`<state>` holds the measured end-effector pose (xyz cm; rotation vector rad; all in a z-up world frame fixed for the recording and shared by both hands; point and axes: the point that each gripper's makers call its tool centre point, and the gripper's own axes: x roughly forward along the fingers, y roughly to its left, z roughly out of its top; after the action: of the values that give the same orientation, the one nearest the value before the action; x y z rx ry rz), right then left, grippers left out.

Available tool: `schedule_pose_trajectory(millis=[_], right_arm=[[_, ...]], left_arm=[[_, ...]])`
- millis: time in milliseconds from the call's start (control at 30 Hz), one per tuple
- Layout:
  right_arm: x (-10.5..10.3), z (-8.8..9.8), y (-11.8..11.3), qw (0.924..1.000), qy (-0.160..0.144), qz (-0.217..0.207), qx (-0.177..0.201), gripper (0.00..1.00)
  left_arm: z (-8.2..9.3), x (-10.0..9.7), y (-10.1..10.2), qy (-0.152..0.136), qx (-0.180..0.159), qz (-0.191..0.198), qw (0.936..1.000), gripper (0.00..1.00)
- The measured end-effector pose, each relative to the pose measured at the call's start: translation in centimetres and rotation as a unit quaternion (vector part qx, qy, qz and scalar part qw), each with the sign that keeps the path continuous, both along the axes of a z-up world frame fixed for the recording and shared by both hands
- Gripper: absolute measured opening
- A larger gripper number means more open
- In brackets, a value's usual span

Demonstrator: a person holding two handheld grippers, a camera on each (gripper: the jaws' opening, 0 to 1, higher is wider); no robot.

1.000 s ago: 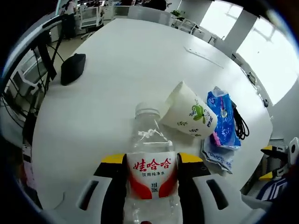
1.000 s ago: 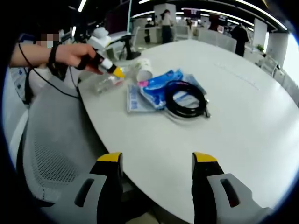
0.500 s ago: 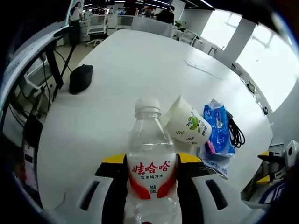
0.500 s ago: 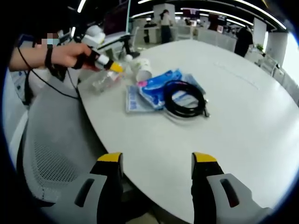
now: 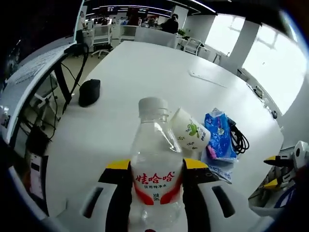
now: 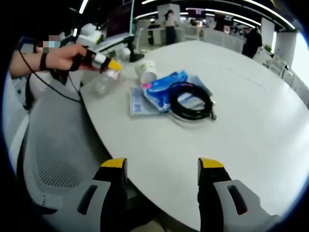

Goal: Arrange the tabletop items into an orderly group along one side of the table until the central work area is clear of visible clutter.

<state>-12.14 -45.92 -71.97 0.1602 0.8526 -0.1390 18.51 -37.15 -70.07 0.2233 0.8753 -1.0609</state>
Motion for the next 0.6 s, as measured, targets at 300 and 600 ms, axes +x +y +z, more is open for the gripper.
schedule_pose_trajectory(millis=[300, 600], right_arm=[[-0.1, 0.1, -0.2, 1.0, -0.003, -0.005, -0.001, 0.57], [-0.1, 0.1, -0.2, 1.0, -0.003, -0.004, 0.001, 0.57]], left_arm=[[1.0, -0.8, 0.6, -0.027, -0.008, -0.007, 0.9996, 0.39], [1.4, -1.3, 1.6, -0.041, -0.01, -0.009, 0.9991, 0.39]])
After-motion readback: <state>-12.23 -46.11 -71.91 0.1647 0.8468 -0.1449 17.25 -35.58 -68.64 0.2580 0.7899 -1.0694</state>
